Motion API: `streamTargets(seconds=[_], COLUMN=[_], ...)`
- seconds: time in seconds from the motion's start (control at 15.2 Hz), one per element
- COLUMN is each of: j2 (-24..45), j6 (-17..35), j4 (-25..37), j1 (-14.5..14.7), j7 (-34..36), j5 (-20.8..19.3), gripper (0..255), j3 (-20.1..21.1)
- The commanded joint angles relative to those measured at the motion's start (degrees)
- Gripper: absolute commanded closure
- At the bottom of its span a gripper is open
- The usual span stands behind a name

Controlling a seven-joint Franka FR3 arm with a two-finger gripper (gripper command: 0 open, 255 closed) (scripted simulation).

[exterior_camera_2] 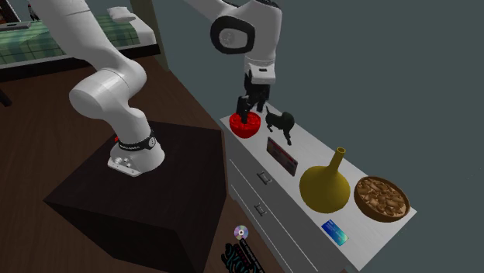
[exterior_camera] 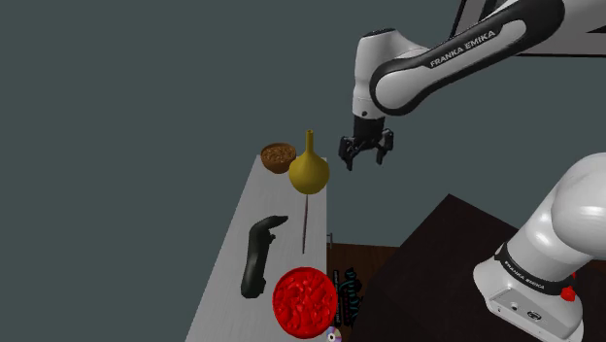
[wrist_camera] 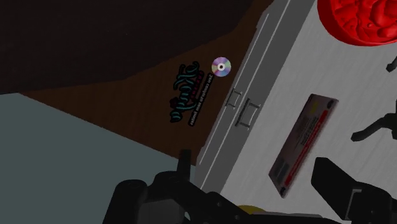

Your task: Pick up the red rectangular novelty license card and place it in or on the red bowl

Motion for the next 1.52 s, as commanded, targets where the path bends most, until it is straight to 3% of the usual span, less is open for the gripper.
streamTargets(seconds=[0.0,0.59,1.19,1.45], j2=[4.38,25.11,45.57,47.86], j6=[3.15,13.89,18.78,20.42], j4=[1.31,11.34,27.57,28.25], j1=[0.06,1.8,6.11,6.57], j7=[3.13,16.56,26.66,27.04], j5=[-0.14,-3.8,-5.89,-6.2], gripper=[0,0,0,0], j3=[0.93,1.88,-1.04,-1.42])
